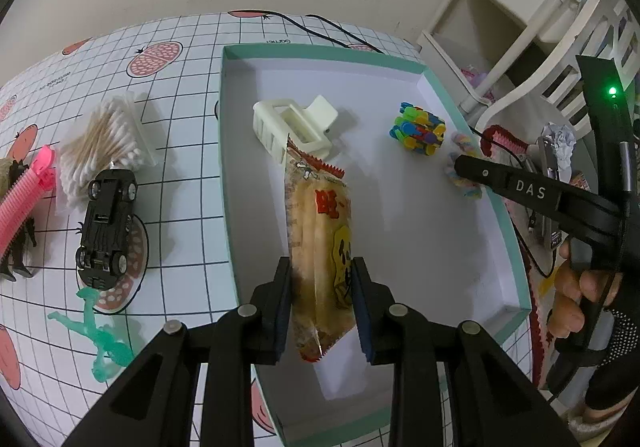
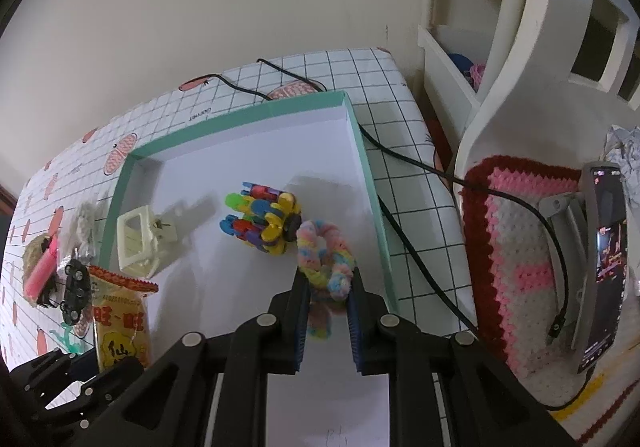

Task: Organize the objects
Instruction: 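Carry the snack bag and rainbow ring over the green tray with both grippers, then lower and release the snack bag and rainbow ring into the tray with both grippers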

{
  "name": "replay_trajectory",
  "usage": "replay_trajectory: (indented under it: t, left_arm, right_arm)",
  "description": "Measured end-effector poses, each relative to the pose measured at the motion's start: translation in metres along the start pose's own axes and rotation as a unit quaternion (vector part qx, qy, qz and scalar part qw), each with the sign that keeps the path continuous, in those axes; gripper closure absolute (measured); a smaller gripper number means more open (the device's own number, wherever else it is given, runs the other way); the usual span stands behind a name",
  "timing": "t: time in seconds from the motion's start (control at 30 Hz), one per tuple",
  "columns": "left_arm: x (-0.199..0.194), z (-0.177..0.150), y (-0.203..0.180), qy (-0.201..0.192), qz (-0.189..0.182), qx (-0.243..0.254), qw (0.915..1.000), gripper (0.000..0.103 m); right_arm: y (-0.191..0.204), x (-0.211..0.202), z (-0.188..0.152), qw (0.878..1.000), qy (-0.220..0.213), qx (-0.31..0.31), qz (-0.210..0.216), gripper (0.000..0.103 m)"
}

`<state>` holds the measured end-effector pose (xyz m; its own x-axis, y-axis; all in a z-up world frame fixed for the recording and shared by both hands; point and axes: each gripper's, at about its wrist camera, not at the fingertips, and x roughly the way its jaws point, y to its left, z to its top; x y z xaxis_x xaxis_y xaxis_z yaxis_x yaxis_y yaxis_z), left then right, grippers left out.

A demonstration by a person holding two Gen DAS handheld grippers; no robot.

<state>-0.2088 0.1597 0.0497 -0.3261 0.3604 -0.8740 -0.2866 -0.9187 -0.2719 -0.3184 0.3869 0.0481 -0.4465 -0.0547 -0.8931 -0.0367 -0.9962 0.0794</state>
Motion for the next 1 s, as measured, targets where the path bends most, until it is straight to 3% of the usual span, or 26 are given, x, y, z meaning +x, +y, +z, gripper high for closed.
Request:
replay_trajectory:
  t: [0.47,0.7,1.0]
  left_arm:
    - [-0.004,-0.003,0.007,0.014,-0.001,-0.009,0.9999,0.072]
    - [-0.015,0.001,0.007,0.014,0.001,-0.008,0.9999,0.055]
    - [-0.039,0.017,0.007,0.000,0.002,-0.007,1.0000,0.048]
  right_arm:
    - [-0.001,0.001,0.001,1.000,0.004,0.004,0.001,0.081]
    - [0.001,-0.007,0.003,1.000,0.001,0.002,0.004,0.075]
    - [0.006,-0.021,0.008,1.000,-0.014,0.000,0.010,0.069]
